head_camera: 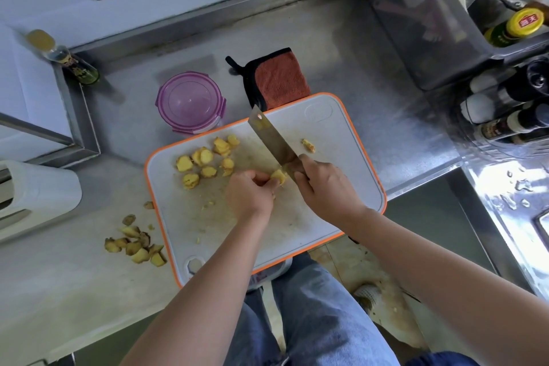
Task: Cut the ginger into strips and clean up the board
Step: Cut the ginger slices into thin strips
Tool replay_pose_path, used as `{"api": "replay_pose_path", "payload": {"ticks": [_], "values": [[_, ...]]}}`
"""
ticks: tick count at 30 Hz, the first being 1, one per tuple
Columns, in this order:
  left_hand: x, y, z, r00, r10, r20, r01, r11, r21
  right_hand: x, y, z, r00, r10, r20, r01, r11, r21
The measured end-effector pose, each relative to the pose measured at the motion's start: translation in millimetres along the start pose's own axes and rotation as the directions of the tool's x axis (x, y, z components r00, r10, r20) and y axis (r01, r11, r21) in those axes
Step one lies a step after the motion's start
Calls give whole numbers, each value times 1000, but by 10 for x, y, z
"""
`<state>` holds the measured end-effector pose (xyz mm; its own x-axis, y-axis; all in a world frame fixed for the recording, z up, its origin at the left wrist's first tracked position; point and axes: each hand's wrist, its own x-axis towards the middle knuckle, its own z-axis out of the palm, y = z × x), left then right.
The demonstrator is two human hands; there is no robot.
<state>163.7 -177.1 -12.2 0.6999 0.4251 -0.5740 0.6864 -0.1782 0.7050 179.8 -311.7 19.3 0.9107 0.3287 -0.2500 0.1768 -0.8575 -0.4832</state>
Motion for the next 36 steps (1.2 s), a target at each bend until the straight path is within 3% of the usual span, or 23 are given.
{"api": "replay_pose_path", "payload": {"ticks": [12, 18, 27, 36], "values": [[-12, 20, -33, 1000, 24, 11, -24, 1000, 11, -122, 17, -25, 989, 26, 142, -12, 996, -93], [-17, 28, -32, 999, 32, 8, -32, 999, 28, -41, -16, 58, 989, 35, 143, -19, 994, -112], [-27, 26, -60, 1000, 22, 19, -22, 1000, 3, -11, 0, 54, 1000, 22, 4, -22, 1000, -2], [-43, 37, -73, 1000, 19, 17, -19, 1000, -6, -66, -35, 16, 995, -11, 100, 19, 996, -87]]}}
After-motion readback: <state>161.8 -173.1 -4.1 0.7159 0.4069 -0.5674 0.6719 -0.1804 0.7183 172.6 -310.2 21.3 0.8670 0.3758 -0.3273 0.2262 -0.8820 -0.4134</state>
